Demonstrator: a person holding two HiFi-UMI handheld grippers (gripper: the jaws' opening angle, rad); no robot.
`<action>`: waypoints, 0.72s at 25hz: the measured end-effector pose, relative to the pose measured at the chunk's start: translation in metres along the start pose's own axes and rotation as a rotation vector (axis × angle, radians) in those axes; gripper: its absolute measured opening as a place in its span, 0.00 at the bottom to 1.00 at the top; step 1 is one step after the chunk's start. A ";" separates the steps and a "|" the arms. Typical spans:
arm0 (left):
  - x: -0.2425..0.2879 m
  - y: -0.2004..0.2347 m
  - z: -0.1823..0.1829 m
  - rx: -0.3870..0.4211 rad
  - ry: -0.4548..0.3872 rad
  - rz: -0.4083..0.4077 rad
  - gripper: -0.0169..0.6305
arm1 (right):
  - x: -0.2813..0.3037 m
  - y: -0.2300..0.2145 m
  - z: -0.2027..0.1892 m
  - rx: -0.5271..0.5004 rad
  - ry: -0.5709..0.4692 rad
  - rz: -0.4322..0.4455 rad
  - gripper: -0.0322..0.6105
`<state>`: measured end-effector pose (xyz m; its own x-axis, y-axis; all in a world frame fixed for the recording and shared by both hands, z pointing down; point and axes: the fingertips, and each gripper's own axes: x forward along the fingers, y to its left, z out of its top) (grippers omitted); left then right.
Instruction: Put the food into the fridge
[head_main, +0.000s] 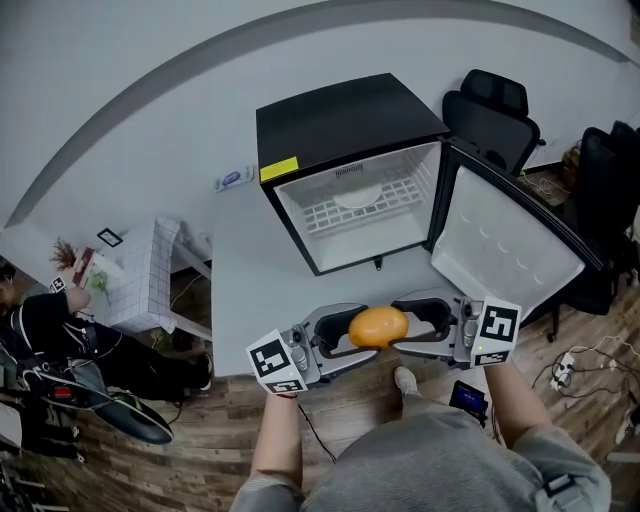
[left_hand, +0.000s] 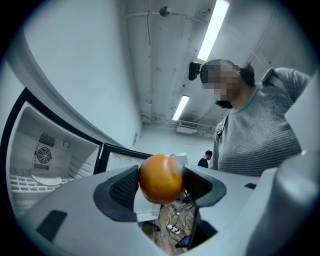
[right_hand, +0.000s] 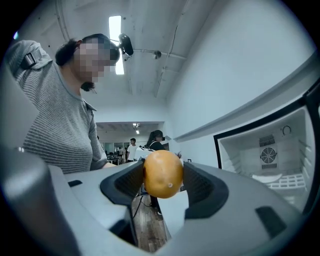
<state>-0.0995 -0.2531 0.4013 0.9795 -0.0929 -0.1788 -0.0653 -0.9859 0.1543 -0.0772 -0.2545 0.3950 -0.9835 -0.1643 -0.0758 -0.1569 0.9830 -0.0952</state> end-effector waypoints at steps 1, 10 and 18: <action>0.003 0.010 0.000 -0.004 0.003 0.000 0.48 | -0.001 -0.011 0.000 0.005 -0.001 -0.002 0.44; 0.020 0.085 -0.003 -0.041 0.043 -0.006 0.48 | -0.001 -0.088 -0.005 0.061 -0.005 -0.029 0.44; 0.021 0.127 -0.001 -0.037 0.070 0.010 0.48 | 0.009 -0.129 -0.006 0.070 -0.004 -0.017 0.44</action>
<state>-0.0867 -0.3797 0.4179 0.9899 -0.0918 -0.1084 -0.0698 -0.9789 0.1920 -0.0665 -0.3821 0.4129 -0.9804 -0.1813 -0.0775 -0.1666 0.9719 -0.1661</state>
